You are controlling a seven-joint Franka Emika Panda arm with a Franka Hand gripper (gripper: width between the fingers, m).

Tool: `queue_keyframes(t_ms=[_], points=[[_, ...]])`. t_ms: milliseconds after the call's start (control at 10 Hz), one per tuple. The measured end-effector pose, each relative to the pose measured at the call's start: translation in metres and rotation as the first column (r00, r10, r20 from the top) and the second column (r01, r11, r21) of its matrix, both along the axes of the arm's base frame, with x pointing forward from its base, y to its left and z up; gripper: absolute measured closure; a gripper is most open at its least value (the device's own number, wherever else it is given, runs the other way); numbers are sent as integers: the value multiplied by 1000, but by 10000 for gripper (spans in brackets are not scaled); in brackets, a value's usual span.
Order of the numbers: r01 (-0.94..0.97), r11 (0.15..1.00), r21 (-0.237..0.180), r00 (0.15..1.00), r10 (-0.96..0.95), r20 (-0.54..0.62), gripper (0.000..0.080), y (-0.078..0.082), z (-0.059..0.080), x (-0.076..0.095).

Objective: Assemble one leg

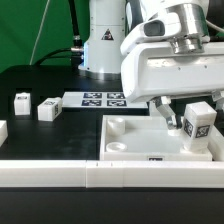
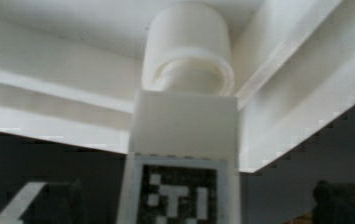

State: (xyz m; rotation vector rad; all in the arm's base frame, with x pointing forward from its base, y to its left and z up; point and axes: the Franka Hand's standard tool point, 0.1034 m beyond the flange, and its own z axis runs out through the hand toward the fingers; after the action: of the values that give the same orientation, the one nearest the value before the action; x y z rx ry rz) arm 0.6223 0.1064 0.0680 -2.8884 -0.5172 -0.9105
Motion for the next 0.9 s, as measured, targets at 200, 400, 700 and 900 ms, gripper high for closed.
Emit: queue_keyframes(t_ms=[200,400,700,900], points=[[-10,1000,-12,999,10,-43,150,-3,10,9],[-16,1000,-18,999,15,-41,150,-3,32,17],[-23,1000,-21,998,22,-67,150,-1,37,19],[-34,999,-32,986,28,-161,150,-3,30,19]])
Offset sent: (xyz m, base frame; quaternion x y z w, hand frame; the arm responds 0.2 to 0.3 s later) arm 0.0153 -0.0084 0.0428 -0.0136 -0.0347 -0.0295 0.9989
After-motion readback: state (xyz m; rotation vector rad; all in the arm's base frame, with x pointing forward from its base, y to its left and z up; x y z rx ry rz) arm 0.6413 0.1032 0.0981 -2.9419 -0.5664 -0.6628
